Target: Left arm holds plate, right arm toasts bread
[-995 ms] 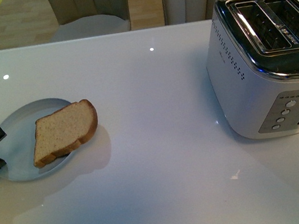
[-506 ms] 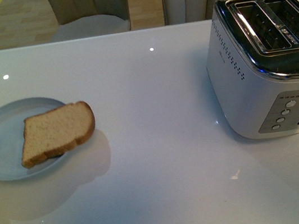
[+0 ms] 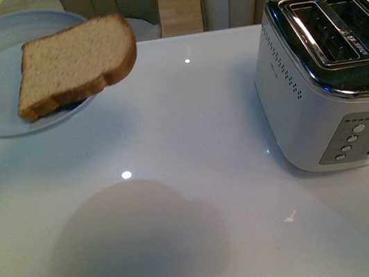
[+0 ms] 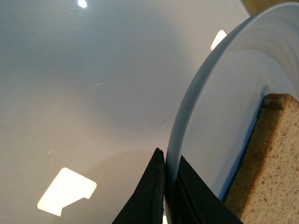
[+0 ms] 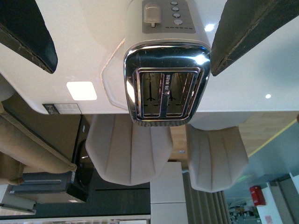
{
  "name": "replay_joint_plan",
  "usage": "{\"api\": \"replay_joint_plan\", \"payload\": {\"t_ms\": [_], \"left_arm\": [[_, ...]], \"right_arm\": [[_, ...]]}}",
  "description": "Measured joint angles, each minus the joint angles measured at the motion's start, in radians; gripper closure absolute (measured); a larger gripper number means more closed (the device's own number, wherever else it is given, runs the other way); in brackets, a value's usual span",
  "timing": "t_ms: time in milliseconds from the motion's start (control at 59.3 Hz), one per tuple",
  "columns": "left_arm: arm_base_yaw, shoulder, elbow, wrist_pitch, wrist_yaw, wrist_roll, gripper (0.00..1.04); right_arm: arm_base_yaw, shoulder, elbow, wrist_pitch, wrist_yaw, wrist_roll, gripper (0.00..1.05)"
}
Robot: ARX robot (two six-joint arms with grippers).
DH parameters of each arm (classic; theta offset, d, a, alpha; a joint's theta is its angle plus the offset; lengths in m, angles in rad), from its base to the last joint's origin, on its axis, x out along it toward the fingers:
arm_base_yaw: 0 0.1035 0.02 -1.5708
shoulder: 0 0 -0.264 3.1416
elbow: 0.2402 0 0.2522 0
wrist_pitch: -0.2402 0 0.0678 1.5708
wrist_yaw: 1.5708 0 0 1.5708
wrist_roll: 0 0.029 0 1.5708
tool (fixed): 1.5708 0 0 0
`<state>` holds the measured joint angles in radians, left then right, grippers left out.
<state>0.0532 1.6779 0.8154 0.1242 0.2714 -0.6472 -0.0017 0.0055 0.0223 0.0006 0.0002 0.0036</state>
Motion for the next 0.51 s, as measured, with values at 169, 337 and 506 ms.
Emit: {"api": "replay_joint_plan", "payload": {"t_ms": [169,337,506], "left_arm": [[-0.107,-0.041,0.059,-0.045,-0.037,-0.049,1.02],[-0.201,-0.055,0.103,-0.086,-0.068,-0.099,1.02],[-0.265,-0.062,0.114,-0.106,-0.091,-0.153,1.02]], "right_arm": [[0.000,0.000,0.000,0.000,0.000,0.000,0.09],[0.000,0.000,0.000,0.000,0.000,0.000,0.09],[0.000,0.000,0.000,0.000,0.000,0.000,0.09]]}}
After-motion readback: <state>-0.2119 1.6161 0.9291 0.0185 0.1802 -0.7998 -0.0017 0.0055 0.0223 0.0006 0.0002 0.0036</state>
